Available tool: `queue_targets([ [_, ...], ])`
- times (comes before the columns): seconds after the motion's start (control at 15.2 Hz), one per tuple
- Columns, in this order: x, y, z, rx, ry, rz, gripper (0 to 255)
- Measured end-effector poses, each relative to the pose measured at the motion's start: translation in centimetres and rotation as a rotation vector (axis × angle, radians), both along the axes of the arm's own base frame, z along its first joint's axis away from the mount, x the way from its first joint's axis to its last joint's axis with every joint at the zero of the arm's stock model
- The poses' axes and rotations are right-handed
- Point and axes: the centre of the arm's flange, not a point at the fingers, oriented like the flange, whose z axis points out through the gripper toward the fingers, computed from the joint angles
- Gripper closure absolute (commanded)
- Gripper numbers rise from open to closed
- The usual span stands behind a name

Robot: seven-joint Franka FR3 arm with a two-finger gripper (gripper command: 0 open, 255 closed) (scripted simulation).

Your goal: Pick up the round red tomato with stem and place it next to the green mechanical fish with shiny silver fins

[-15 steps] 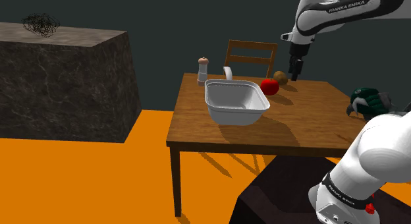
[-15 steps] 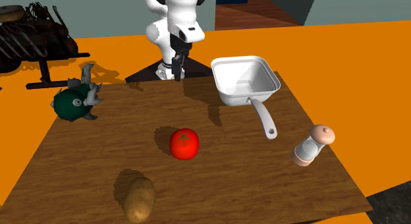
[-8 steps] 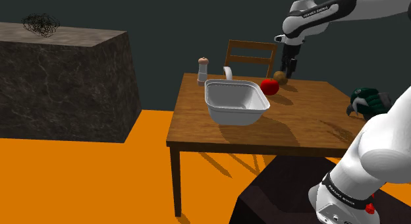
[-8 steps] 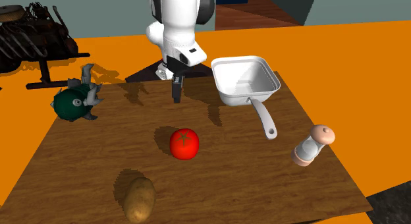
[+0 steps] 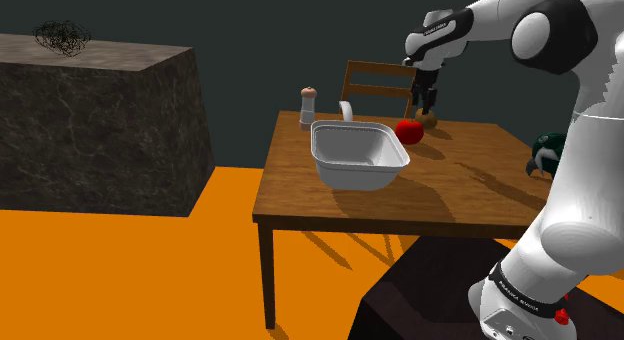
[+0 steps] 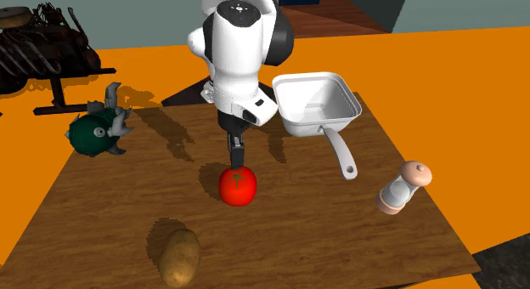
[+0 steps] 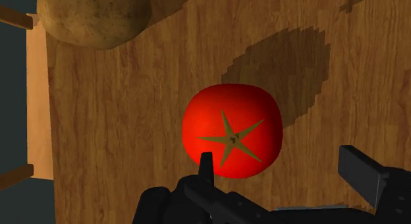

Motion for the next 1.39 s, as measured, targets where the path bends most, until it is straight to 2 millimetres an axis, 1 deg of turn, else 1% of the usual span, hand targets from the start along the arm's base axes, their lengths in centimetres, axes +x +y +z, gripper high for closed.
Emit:
queue_targets([
  [0.07, 1.0, -0.5, -0.5, 0.0, 0.002, 0.025, 0],
  [0.2, 1.9, -1.1, -1.0, 0.001, 0.004, 0.048, 0],
  [0.66, 2.0, -1.7, -4.3, 0.002, 0.004, 0.057, 0],
  [1.06, 2.0, -1.8, -4.7, 0.002, 0.004, 0.057, 0],
  [1.12, 2.0, -1.8, -4.7, 0.002, 0.004, 0.057, 255],
  [1.39, 2.0, -1.8, -4.7, 0.002, 0.003, 0.057, 255],
])
